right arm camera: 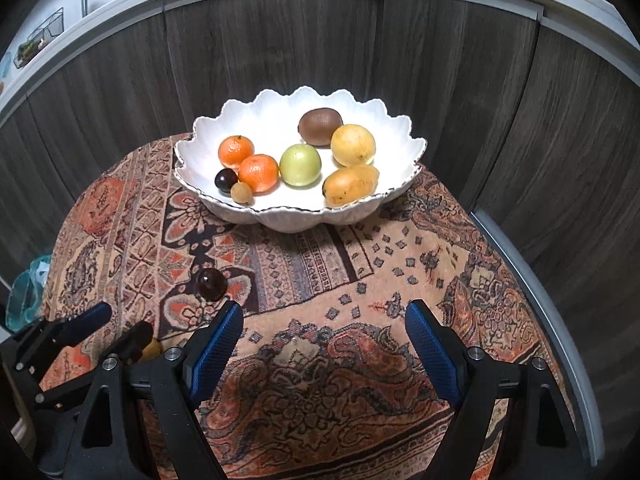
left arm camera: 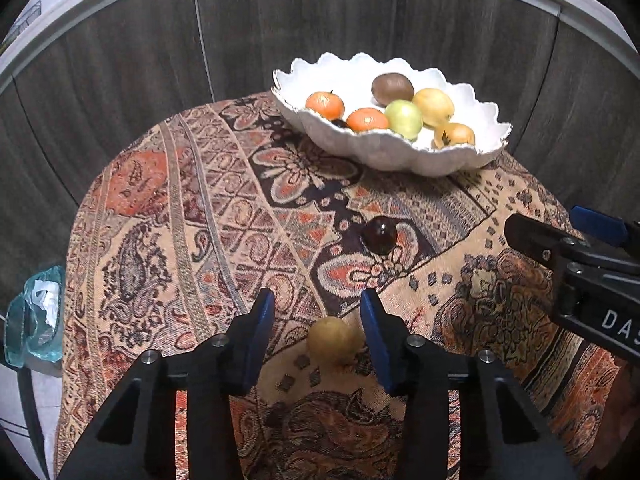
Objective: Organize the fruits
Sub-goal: 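Withdraw both grippers from the bowl toward the remaining plum and potato, then grasp the small potato with the left gripper while the right gripper grasps the dark plum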
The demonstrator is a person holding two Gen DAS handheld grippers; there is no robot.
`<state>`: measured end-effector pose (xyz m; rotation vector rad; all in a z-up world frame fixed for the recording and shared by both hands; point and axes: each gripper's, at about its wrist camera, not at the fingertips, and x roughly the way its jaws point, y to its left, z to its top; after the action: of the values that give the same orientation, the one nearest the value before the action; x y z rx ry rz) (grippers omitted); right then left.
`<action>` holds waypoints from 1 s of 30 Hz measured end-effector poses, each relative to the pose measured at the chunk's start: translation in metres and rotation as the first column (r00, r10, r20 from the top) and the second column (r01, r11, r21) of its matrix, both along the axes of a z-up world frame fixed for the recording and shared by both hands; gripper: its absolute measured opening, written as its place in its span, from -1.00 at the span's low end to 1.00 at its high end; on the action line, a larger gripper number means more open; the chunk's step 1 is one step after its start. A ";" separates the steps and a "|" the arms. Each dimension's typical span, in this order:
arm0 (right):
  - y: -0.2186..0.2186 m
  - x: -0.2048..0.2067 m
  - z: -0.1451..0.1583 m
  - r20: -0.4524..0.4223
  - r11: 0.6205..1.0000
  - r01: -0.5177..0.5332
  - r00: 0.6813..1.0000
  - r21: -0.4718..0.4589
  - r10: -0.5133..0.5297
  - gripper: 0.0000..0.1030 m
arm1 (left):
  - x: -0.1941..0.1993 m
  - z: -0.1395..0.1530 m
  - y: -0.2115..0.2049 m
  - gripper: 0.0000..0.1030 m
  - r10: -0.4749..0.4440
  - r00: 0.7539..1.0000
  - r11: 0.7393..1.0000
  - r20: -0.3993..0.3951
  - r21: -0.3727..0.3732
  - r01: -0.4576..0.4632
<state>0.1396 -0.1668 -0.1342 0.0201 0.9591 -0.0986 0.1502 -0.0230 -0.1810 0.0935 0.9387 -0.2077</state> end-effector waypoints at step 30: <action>0.013 0.007 -0.010 -0.016 0.999 -0.032 0.999 0.025 0.032 0.61 | 0.000 -0.008 0.011 -0.51 -0.001 1.000 1.000 -0.014 -0.012 0.001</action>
<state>0.1470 -0.1536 -0.1441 0.0264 0.9766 -0.0574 0.1498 -0.0115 -0.1887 0.0819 0.9517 -0.2150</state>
